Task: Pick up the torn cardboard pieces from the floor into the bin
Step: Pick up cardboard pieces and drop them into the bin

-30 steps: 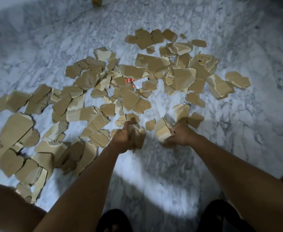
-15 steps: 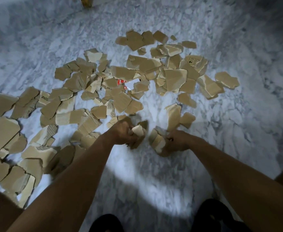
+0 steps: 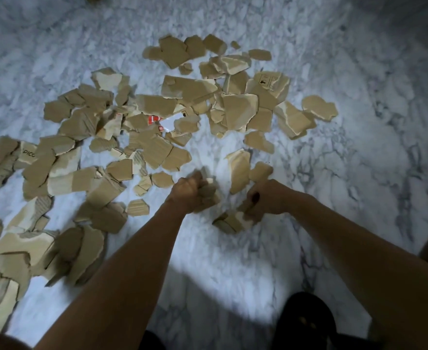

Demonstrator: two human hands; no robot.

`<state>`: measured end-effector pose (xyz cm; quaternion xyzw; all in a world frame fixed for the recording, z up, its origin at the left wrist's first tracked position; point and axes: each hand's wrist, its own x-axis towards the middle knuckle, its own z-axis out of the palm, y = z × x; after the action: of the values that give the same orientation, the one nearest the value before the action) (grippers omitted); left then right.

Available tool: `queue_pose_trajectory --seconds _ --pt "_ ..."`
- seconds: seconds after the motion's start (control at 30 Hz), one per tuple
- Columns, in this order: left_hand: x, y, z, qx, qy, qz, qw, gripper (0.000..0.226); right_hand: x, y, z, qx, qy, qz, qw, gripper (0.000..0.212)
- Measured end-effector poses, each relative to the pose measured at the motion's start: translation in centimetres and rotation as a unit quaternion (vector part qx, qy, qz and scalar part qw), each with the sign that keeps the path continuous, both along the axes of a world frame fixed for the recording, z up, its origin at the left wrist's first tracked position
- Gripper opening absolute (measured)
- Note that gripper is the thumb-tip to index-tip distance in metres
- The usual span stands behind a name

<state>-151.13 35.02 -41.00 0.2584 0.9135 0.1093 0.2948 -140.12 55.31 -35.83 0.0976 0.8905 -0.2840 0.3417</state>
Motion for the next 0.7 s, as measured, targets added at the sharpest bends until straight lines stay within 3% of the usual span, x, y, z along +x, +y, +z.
queue_pose_trajectory --seconds 0.1,0.23,0.37,0.53,0.7 --pt "0.2 -0.5 0.5 0.004 -0.018 0.045 0.999 0.042 0.3 -0.3 -0.9 -0.102 0.073 -0.109 0.986 0.045" --pt "0.6 -1.4 1.3 0.018 -0.03 0.058 0.998 0.036 0.4 -2.0 -0.8 -0.142 0.044 -0.18 0.972 0.026" --pt "1.1 -2.3 1.8 0.047 -0.016 0.052 0.997 0.025 0.7 -1.4 0.8 -0.18 -0.028 -0.242 0.953 0.019" --pt "1.6 -3.1 2.4 0.065 -0.012 0.057 0.996 0.028 0.7 -1.4 0.2 -0.077 0.021 -0.115 0.99 0.028" --pt "2.1 -3.8 2.2 0.052 0.012 0.052 0.997 0.027 1.2 -4.4 -2.9 -0.004 0.09 -0.034 0.995 0.041"
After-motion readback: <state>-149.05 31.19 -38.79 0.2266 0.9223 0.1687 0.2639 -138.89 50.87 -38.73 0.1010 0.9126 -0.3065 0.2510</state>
